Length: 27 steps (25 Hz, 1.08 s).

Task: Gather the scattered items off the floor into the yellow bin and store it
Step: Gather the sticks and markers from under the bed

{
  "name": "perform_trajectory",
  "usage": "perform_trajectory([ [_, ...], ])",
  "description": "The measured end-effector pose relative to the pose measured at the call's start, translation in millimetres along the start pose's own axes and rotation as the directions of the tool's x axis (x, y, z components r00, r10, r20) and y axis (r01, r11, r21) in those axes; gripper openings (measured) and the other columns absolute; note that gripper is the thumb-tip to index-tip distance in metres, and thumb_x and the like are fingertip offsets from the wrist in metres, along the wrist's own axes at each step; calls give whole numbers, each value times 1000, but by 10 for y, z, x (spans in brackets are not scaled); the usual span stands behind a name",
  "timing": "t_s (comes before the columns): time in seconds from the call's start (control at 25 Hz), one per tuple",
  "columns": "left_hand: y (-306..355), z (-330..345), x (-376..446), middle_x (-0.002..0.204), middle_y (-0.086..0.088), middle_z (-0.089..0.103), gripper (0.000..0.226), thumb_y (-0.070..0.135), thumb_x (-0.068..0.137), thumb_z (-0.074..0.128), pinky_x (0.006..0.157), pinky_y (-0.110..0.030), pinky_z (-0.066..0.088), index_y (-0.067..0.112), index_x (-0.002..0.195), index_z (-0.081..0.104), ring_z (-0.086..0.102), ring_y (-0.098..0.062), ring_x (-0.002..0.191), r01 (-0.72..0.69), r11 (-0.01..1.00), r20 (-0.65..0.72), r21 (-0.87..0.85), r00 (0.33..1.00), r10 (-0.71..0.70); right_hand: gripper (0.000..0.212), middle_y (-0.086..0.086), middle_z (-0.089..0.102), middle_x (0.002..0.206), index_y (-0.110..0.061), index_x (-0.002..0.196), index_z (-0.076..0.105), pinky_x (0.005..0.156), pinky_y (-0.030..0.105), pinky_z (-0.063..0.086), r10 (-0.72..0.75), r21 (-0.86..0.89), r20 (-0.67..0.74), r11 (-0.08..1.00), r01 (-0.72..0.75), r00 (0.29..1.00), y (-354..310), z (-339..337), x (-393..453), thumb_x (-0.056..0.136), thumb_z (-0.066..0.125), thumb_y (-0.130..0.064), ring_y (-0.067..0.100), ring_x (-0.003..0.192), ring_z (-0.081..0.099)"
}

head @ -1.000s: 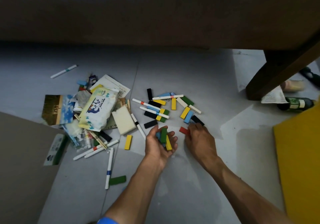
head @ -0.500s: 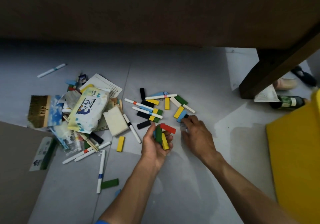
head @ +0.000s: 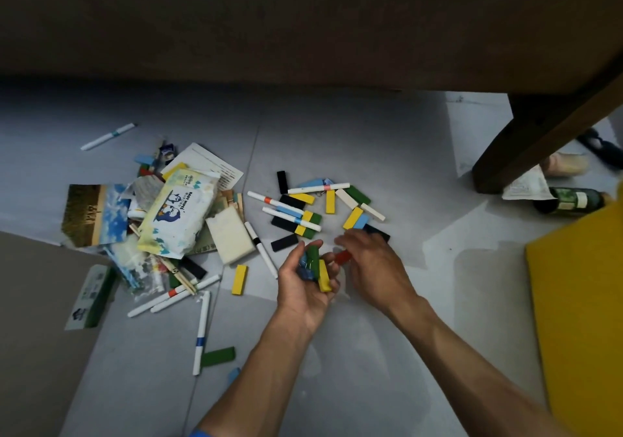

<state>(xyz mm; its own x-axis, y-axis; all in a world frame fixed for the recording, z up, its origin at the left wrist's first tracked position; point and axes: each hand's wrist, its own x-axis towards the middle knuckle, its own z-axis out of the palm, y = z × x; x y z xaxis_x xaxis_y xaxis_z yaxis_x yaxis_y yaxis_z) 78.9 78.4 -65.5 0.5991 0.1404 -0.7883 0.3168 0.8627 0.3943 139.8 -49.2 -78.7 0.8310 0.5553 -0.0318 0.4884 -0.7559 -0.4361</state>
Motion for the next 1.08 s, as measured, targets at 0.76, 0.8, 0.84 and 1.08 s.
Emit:
perform_trajectory([
  [0.76,103,27,36,101,-18,69,48,46,87,58,66,-35,53,9,114,68,67,-29,80,-38,999,45,-2,998,38,31,9,61,117,-11,119,61,85,35,47,438,14,31,899,-439,898,207,-118,181,90,61,-20,28,103,57],
  [0.8,101,20,32,100,-17,69,48,47,88,58,67,-35,53,9,115,67,68,-29,79,-33,999,37,9,999,32,26,6,66,107,-13,110,66,80,34,51,488,237,41,843,-482,872,119,-150,175,86,66,-19,25,97,62],
  [0.84,92,23,26,100,-17,69,49,49,88,57,68,-35,54,10,116,66,69,-29,80,-29,999,33,15,999,29,23,0,70,97,-17,103,69,76,33,53,515,483,78,729,-484,854,19,-184,122,81,72,-22,20,89,66],
  [1.08,100,-57,-35,91,-16,70,38,40,84,66,66,-35,53,11,108,70,70,-28,74,-65,997,-1,-40,998,65,13,-20,69,85,-31,96,70,64,13,51,343,666,-1,701,-255,939,-451,-232,-20,93,61,-39,-2,79,64],
])
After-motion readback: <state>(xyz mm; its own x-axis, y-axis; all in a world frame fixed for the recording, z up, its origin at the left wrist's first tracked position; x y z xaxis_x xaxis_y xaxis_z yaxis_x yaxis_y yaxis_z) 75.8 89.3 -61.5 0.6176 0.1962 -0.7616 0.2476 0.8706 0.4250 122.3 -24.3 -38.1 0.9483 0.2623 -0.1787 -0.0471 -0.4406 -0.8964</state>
